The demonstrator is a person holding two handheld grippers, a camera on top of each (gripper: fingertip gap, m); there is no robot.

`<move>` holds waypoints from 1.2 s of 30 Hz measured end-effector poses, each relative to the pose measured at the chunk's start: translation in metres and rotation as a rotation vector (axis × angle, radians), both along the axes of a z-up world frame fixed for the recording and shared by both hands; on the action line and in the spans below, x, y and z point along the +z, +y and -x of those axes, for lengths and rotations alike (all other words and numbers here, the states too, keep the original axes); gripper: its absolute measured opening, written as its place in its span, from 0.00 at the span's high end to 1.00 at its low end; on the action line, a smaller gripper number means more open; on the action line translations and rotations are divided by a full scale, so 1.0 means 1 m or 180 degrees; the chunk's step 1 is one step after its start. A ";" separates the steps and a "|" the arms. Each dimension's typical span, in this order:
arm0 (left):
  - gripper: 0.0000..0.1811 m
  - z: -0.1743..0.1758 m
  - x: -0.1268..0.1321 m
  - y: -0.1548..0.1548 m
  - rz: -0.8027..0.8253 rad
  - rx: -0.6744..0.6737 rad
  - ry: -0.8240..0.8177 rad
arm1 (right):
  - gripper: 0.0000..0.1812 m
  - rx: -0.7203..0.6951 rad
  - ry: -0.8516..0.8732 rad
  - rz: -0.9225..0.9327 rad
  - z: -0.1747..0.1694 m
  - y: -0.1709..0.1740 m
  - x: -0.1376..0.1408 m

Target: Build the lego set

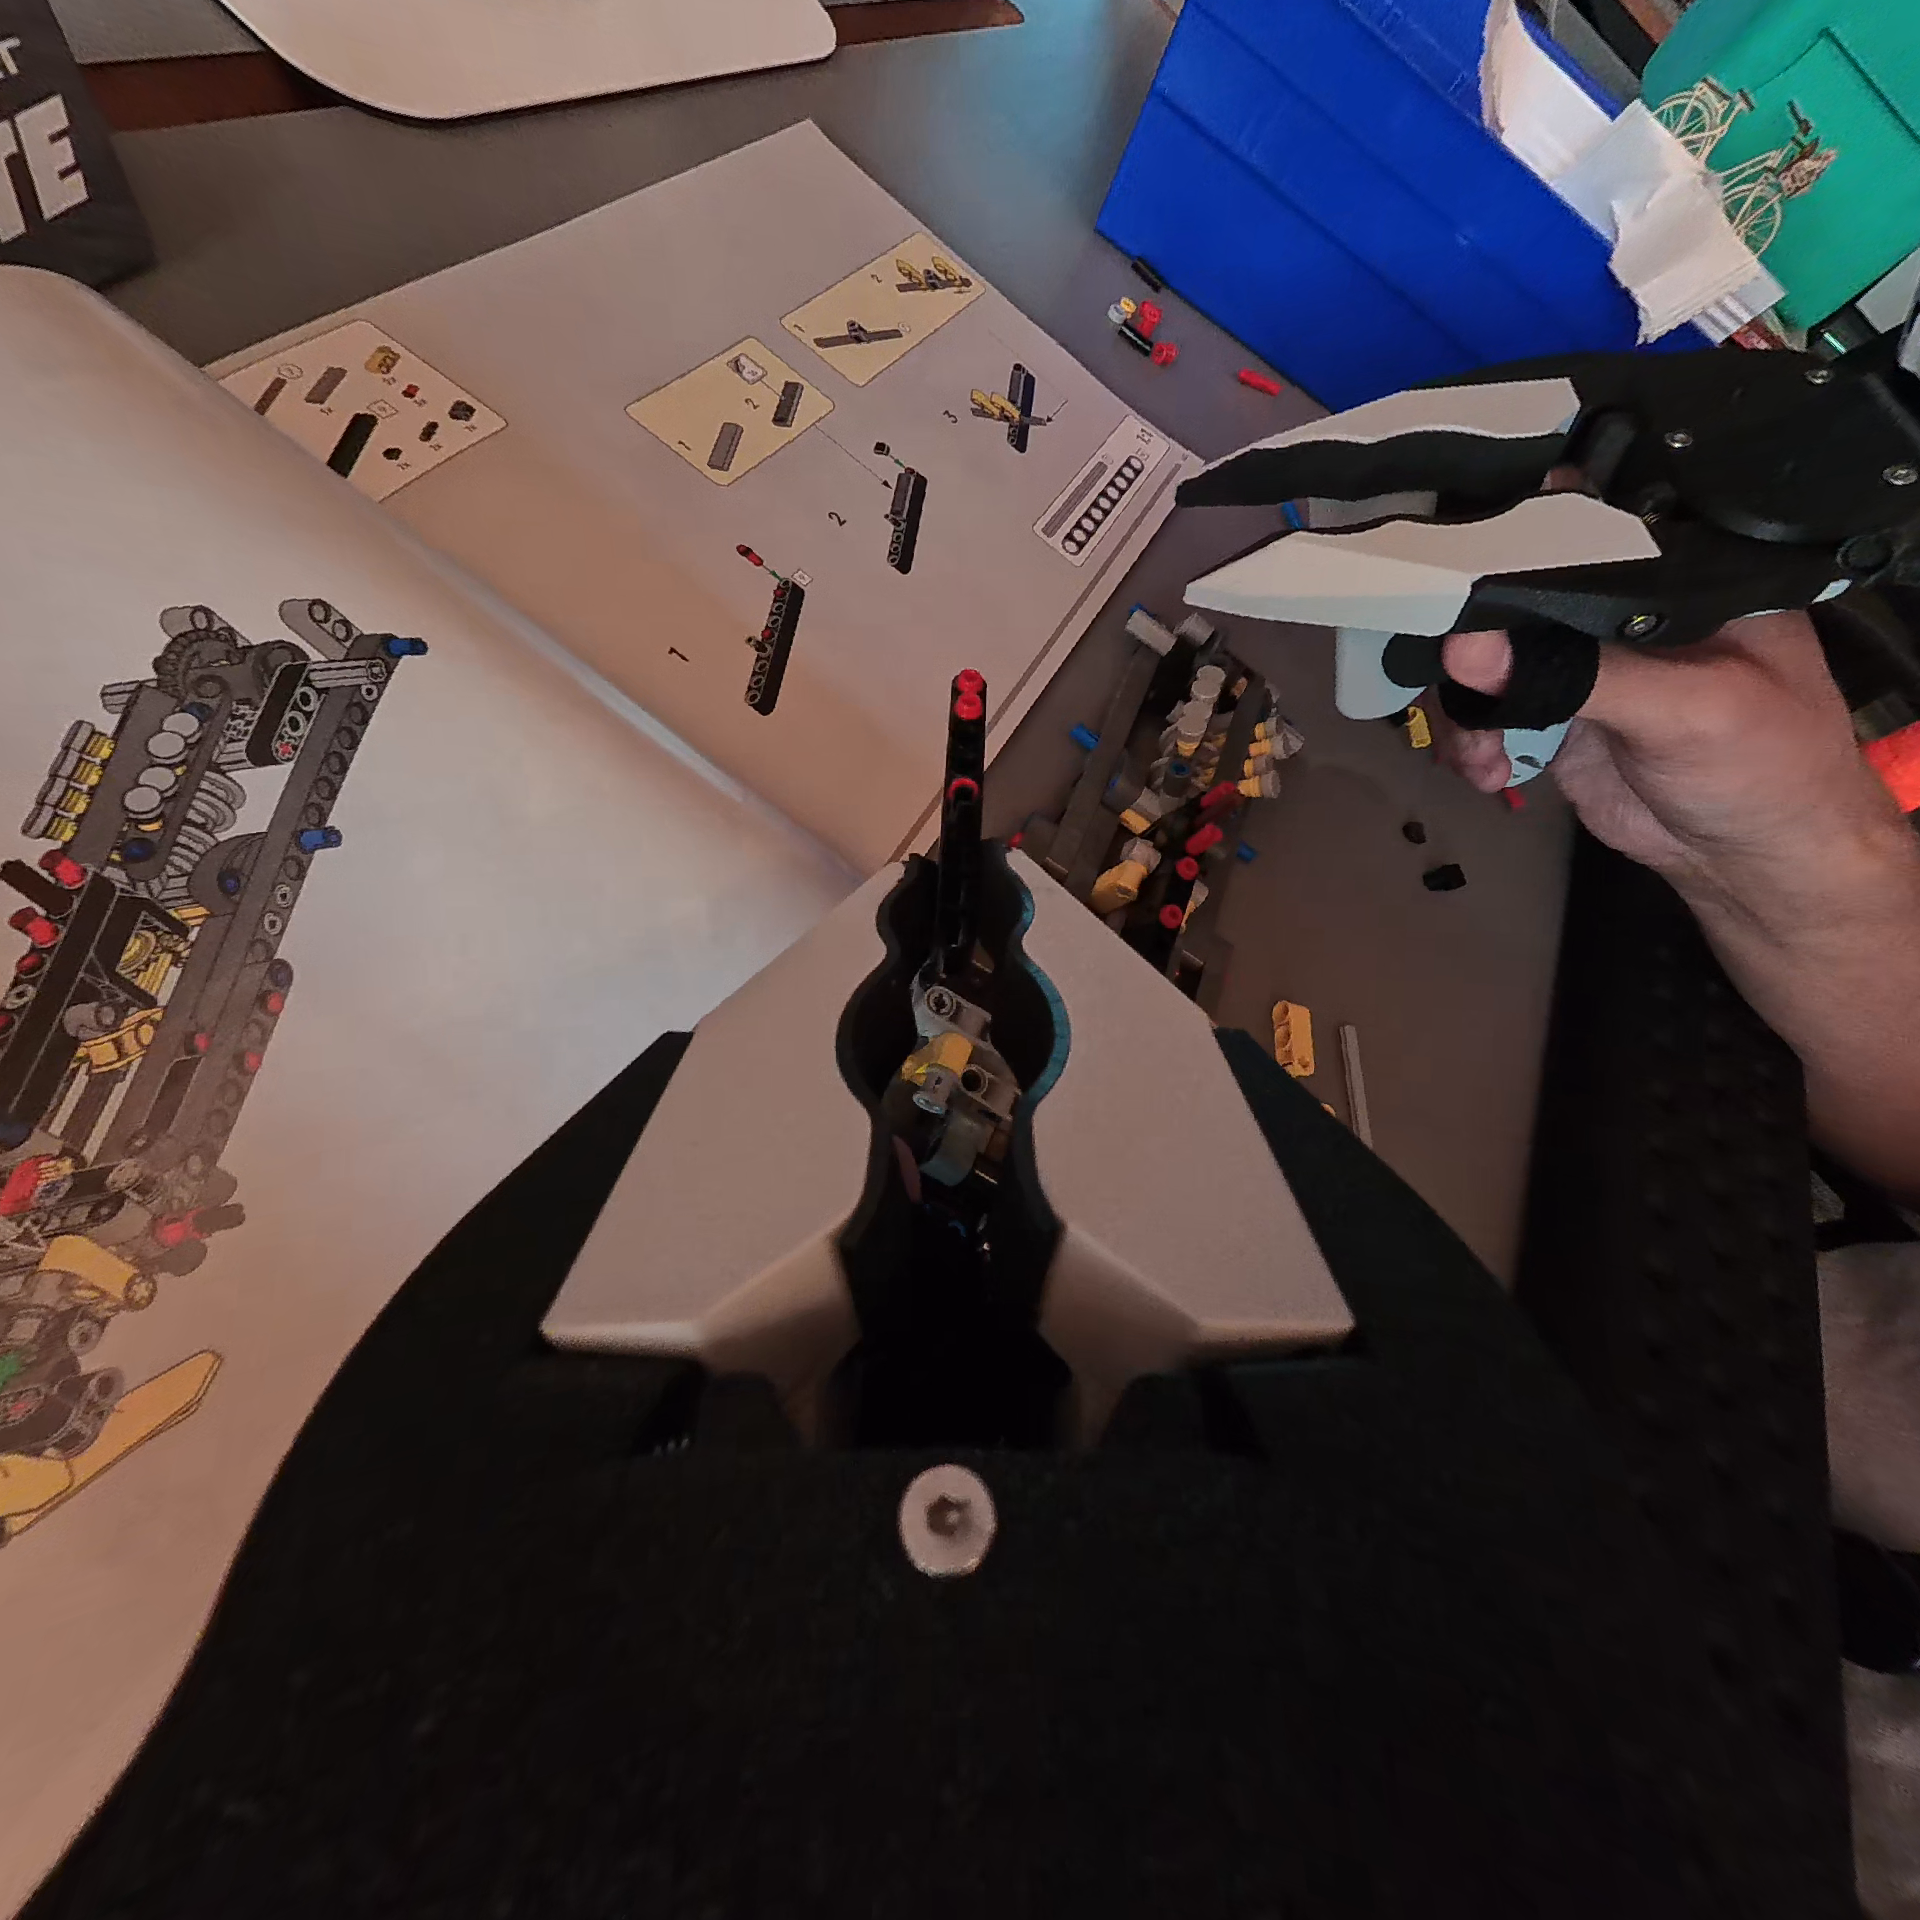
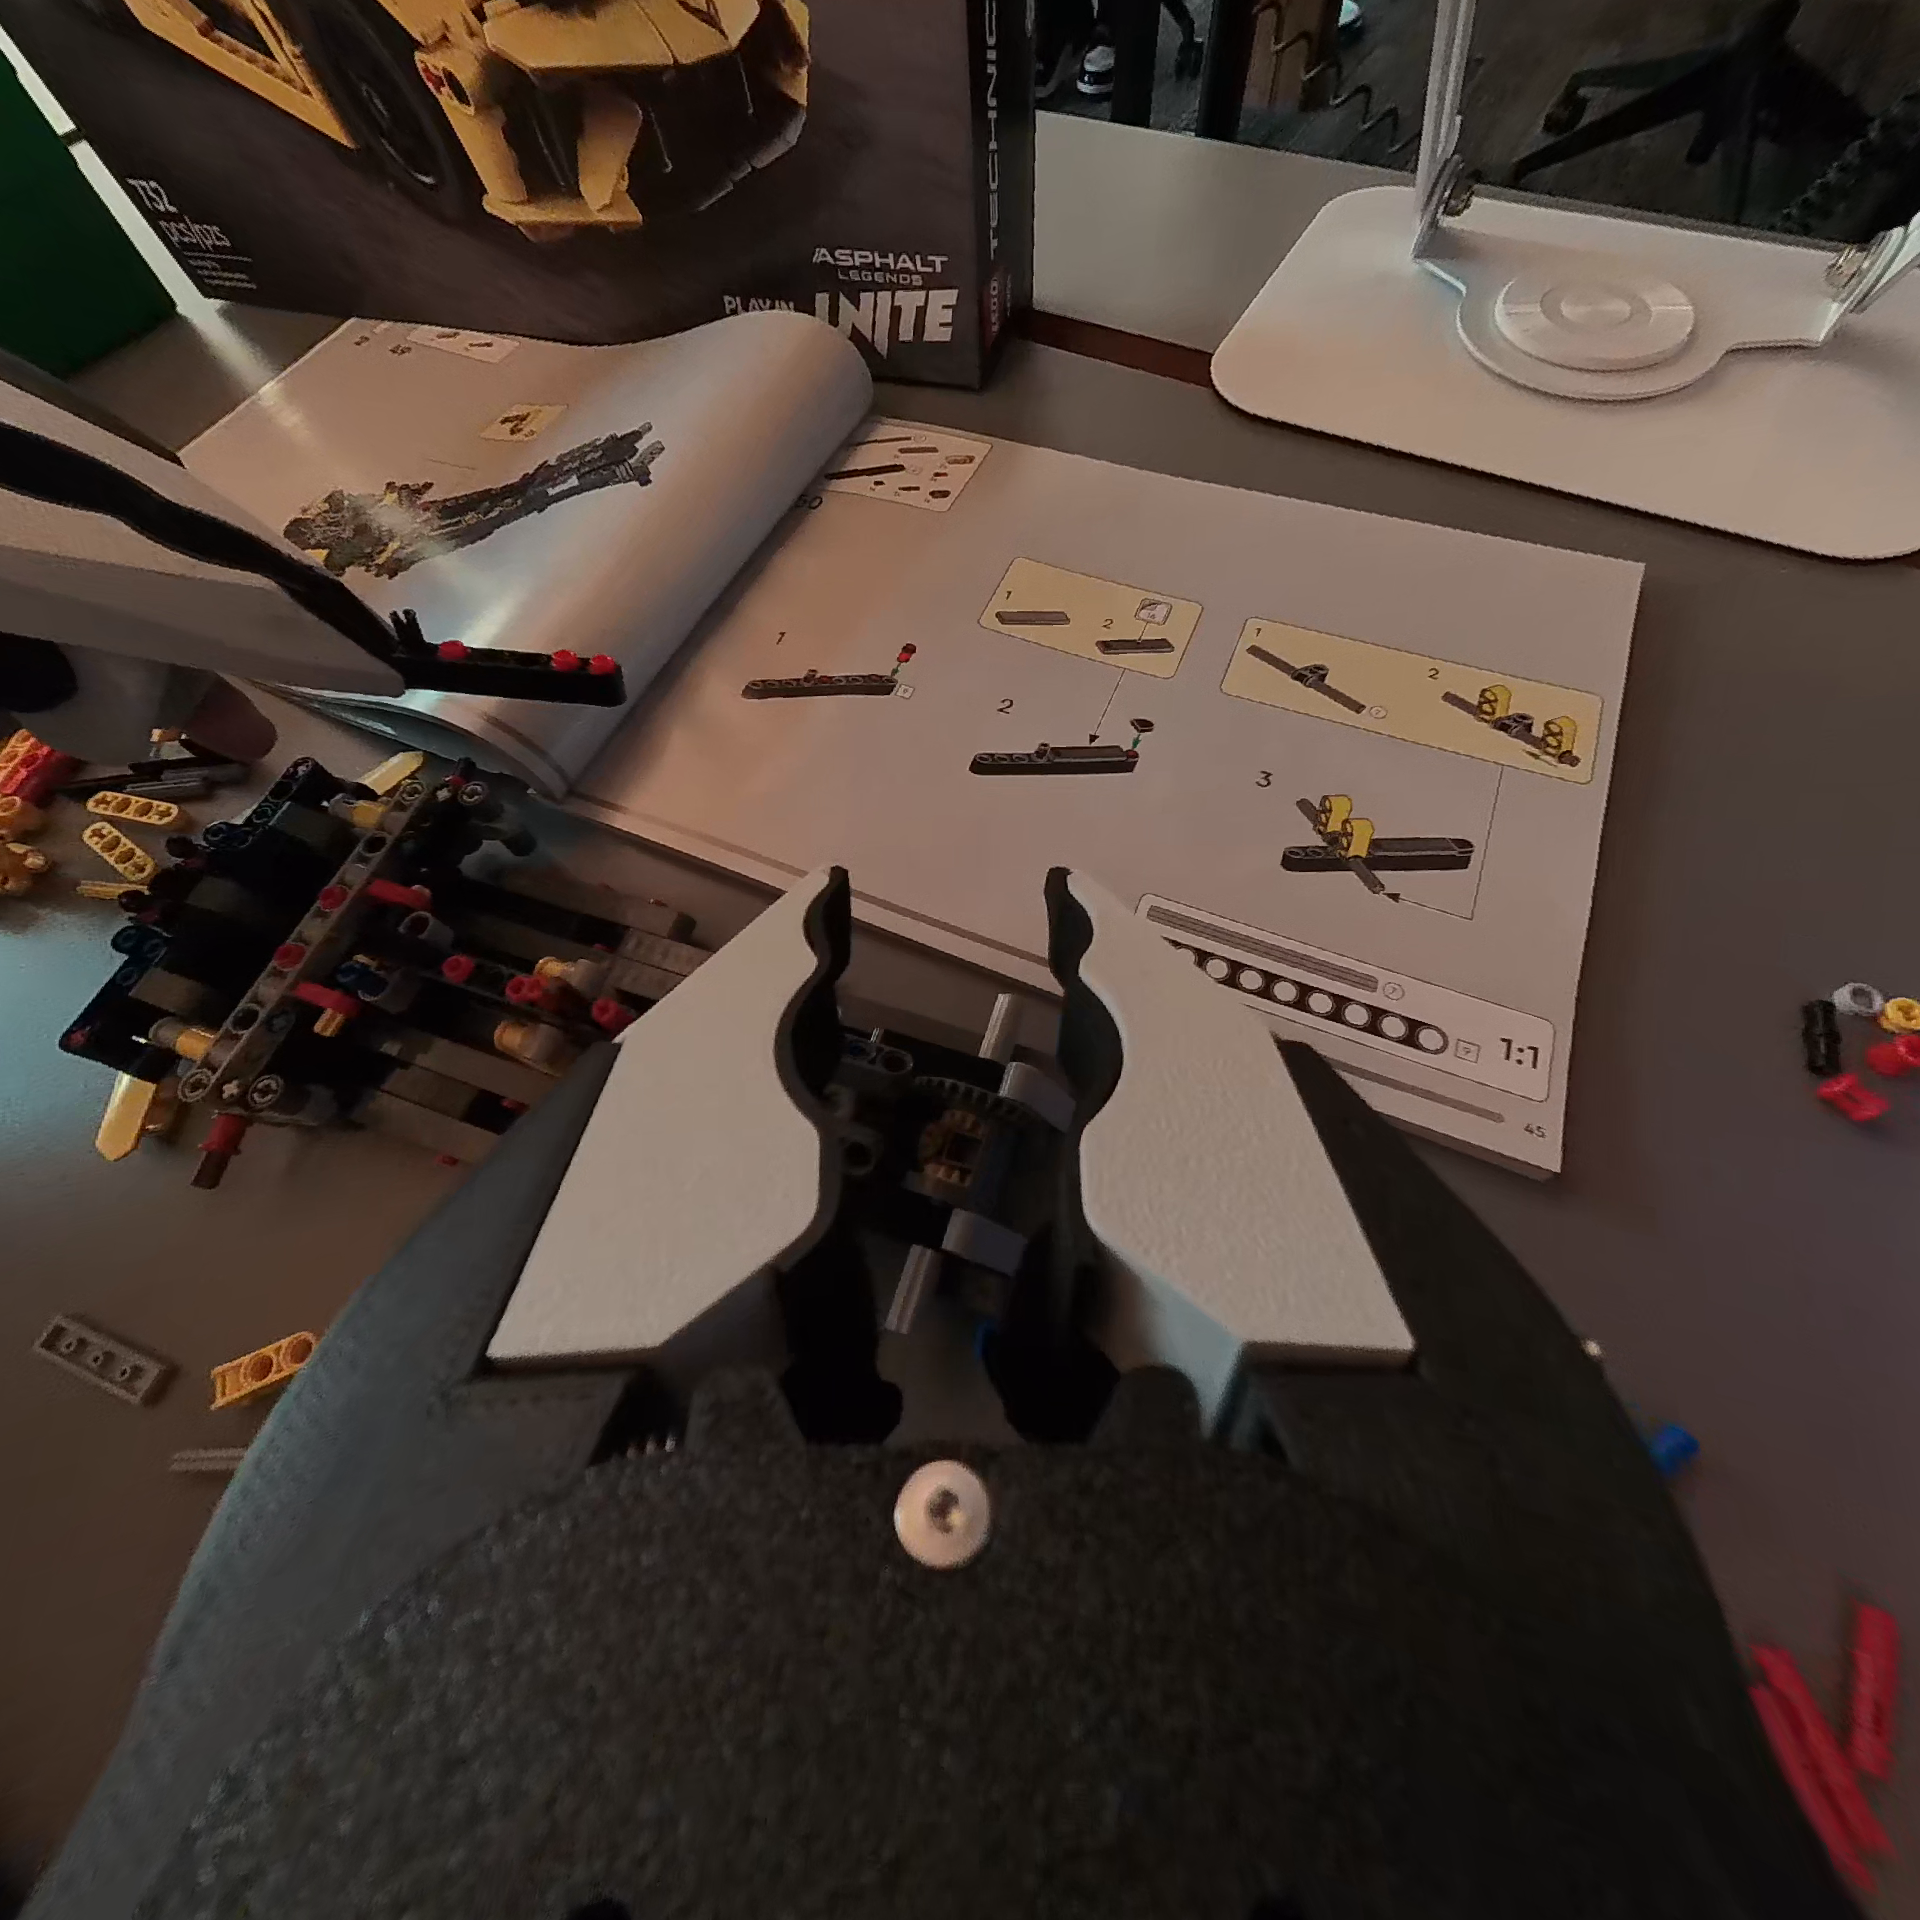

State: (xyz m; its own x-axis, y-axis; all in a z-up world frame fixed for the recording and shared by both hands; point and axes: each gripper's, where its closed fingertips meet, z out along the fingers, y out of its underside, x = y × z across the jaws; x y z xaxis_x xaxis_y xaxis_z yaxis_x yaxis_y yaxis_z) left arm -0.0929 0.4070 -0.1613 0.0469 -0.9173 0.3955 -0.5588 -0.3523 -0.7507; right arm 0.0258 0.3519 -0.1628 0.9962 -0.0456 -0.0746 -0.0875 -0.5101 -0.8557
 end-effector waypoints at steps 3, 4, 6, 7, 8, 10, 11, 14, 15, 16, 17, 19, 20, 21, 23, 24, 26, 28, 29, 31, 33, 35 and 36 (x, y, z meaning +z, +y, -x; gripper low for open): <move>0.97 0.000 0.002 -0.001 -0.0025 -0.0010 -0.0015 | 0.79 0.0006 -0.0016 -0.0003 0.001 0.000 0.000; 0.97 0.000 0.002 -0.001 -0.0039 -0.0013 -0.0017 | 0.79 0.0007 -0.0016 -0.0001 0.001 0.000 0.000; 0.97 0.000 0.001 0.000 -0.0055 -0.0007 -0.0009 | 0.79 0.0005 -0.0017 -0.0008 0.000 0.000 0.000; 0.97 0.000 0.001 0.000 -0.0045 -0.0001 -0.0006 | 0.79 0.0002 -0.0014 -0.0018 0.000 0.000 0.001; 0.97 0.000 0.000 0.000 -0.0031 0.0008 -0.0006 | 0.79 0.0001 -0.0008 -0.0026 0.000 0.000 0.001; 0.97 0.000 0.000 0.001 -0.0022 0.0012 -0.0001 | 0.79 0.0012 0.0001 -0.0028 0.001 0.000 0.002; 0.97 0.000 -0.001 0.001 -0.0035 0.0015 0.0003 | 0.79 0.0024 0.0002 -0.0029 0.002 0.000 0.001; 0.97 -0.001 0.000 0.000 -0.0046 0.0005 -0.0001 | 0.80 0.0047 -0.0035 -0.0046 0.003 0.001 0.003; 0.97 -0.001 -0.001 0.000 -0.0048 0.0007 -0.0001 | 0.80 0.0044 -0.0038 -0.0050 0.003 0.001 0.003; 0.97 -0.001 -0.001 0.000 -0.0048 0.0008 0.0001 | 0.80 0.0046 -0.0023 -0.0051 0.003 0.001 0.003; 0.97 -0.001 -0.001 0.000 -0.0047 0.0007 0.0004 | 0.80 0.0050 -0.0001 -0.0049 0.003 0.001 0.003; 0.97 -0.001 0.000 0.000 -0.0052 0.0016 -0.0006 | 0.80 0.0056 0.0019 -0.0048 0.004 0.001 0.003; 0.97 -0.001 0.001 0.000 -0.0061 0.0010 -0.0014 | 0.80 0.0057 0.0007 -0.0048 0.004 0.001 0.003; 0.97 -0.001 0.003 0.000 -0.0079 0.0001 -0.0027 | 0.80 0.0057 -0.0004 -0.0049 0.004 0.001 0.003; 0.97 0.000 0.009 -0.004 -0.0139 -0.0094 -0.0091 | 0.80 0.0056 -0.0003 -0.0084 0.004 0.002 0.005; 0.97 0.001 0.015 -0.006 -0.0191 -0.0158 -0.0146 | 0.81 0.0046 0.0014 -0.0123 0.003 0.002 0.007; 0.97 0.007 0.031 -0.025 -0.0200 -0.0484 -0.0271 | 0.81 0.0019 0.0077 -0.0210 0.000 0.002 0.012; 0.96 0.023 0.045 -0.057 -0.0135 -0.0847 -0.0394 | 0.81 0.0000 0.0082 -0.0255 -0.003 0.003 0.015; 0.96 0.032 0.047 -0.071 -0.0193 -0.0966 -0.0413 | 0.81 0.0008 0.0065 -0.0253 -0.004 0.003 0.016; 0.96 0.055 0.033 -0.100 -0.0420 -0.1232 -0.0298 | 0.82 0.0013 0.0042 -0.0309 -0.003 0.003 0.019; 0.96 0.074 0.009 -0.114 -0.0665 -0.1312 -0.0014 | 0.82 0.0069 0.0046 -0.0325 0.002 0.005 0.020; 0.96 0.088 -0.002 -0.126 -0.0636 -0.1354 0.0098 | 0.82 0.0131 0.0032 -0.0300 0.008 0.007 0.019; 0.96 0.093 -0.001 -0.131 -0.0595 -0.1354 0.0057 | 0.82 0.0151 0.0014 -0.0303 0.010 0.007 0.019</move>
State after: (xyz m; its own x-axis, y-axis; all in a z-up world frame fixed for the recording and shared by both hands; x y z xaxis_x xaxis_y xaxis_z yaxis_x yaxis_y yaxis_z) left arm -0.1858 0.2763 -0.1625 -0.3435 -0.9120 0.2240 -0.6378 0.0515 -0.7685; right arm 0.0162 0.3592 -0.1434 0.9967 0.0090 -0.0809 -0.0692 -0.4301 -0.9001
